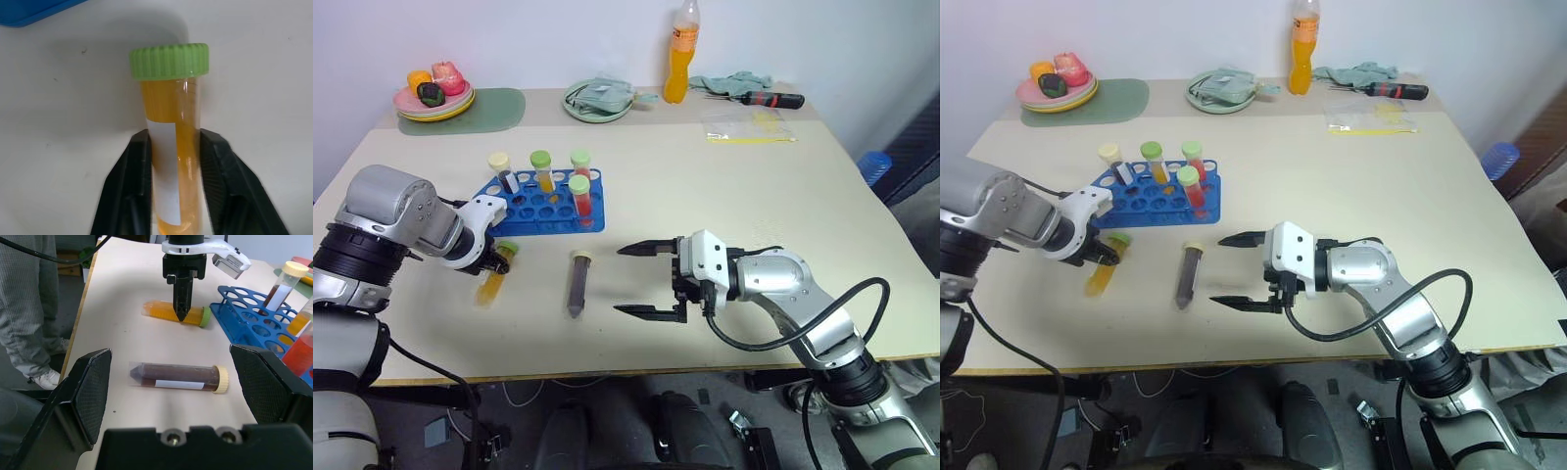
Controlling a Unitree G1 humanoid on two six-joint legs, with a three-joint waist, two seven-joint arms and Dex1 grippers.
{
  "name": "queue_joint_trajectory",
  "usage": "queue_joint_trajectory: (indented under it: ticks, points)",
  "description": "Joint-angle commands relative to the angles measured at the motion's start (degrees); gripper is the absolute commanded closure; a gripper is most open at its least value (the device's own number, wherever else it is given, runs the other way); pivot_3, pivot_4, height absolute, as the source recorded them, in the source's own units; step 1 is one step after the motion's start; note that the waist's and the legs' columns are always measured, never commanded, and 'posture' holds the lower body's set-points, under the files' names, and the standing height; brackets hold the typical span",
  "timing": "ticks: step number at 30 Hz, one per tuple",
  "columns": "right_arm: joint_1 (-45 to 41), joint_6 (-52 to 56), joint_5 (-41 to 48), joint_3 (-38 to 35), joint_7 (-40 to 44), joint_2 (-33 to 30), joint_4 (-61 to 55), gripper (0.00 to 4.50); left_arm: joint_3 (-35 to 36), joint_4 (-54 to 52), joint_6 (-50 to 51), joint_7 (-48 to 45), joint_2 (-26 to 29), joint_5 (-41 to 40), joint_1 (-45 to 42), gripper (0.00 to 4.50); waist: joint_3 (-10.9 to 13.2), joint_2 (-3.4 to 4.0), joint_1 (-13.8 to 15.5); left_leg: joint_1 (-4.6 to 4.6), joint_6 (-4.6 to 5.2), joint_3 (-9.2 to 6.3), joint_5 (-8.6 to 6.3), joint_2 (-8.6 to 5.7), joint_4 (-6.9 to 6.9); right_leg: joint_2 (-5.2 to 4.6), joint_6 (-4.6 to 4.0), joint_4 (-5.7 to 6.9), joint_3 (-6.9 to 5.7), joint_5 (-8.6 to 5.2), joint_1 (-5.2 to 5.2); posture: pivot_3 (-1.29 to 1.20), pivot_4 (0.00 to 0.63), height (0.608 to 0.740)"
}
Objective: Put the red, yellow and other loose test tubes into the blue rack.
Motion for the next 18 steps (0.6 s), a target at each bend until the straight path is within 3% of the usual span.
queue_joint_trajectory:
  ticks: [1,3,7,9,11,13,16,18]
  points:
    - [-1.17,0.06,0.62,-0.79,-0.63,0.44,-2.36,0.20,1.53,-6.71,0.40,-4.88,5.42,-0.39,1.57,3.60,0.00,0.00,-0.14,0.00,0.00,0.00,0.00,0.00,0.00,0.00,0.00,0.00,0.01,0.00,-0.01,0.00,0.150,0.740]
    - [-1.17,0.23,0.80,-1.16,-0.89,0.43,-2.48,0.20,3.07,-10.07,-0.02,-7.87,8.83,0.48,3.51,3.60,0.00,0.00,-0.13,0.00,0.00,0.01,0.00,0.01,-0.01,0.01,0.00,0.03,0.01,0.00,-0.04,0.00,0.150,0.740]
    - [-0.48,1.32,1.91,-2.73,-2.00,0.46,-2.98,0.20,20.51,-19.16,-17.26,-16.09,16.55,1.02,18.19,3.60,0.01,0.01,-0.06,-0.01,0.00,0.03,0.00,0.04,-0.02,0.01,-0.02,0.03,0.02,-0.01,-0.08,0.00,0.150,0.740]
    - [-0.59,1.87,2.32,-3.52,-3.84,1.93,-2.23,0.20,35.39,-27.26,-32.72,-16.45,11.75,4.98,30.29,3.60,0.00,0.08,0.28,-0.01,-0.01,0.07,0.00,0.04,-0.05,-0.07,-0.03,0.00,0.04,-0.01,-0.08,0.00,0.150,0.740]
    - [-1.43,2.42,2.12,-4.30,-7.20,4.71,0.00,0.20,42.58,-31.93,-41.29,-13.70,5.90,7.98,36.93,3.60,-0.02,0.05,0.95,0.00,-0.04,0.10,0.02,0.02,-0.03,-0.22,-0.16,-0.03,-0.04,-0.08,-0.04,0.00,0.150,0.740]
    - [-2.49,2.56,0.89,-4.86,-11.59,8.36,3.15,0.20,44.74,-35.10,-47.27,-9.55,-0.61,10.92,40.31,3.60,-0.05,0.00,1.58,0.02,-0.07,0.14,0.04,0.00,0.02,-0.25,-0.21,-0.03,-0.03,-0.11,0.02,0.00,0.150,0.740]
    - [-2.52,2.08,-0.49,-3.24,-14.81,12.41,5.37,0.20,39.34,-34.93,-62.59,8.51,-16.35,25.05,37.65,3.60,-0.09,0.07,2.38,-0.01,-0.09,0.10,0.05,-0.07,0.06,-0.25,-0.15,-0.11,0.00,-0.07,0.06,0.00,0.150,0.740]
    - [-2.37,1.98,-0.89,-1.89,-15.12,13.61,5.28,0.20,35.77,-31.57,-70.88,14.74,-24.90,31.81,35.66,3.60,-0.14,-0.11,3.18,0.02,-0.09,0.11,0.05,-0.19,0.10,-0.31,0.02,-0.15,-0.01,0.02,0.16,0.00,0.150,0.740]
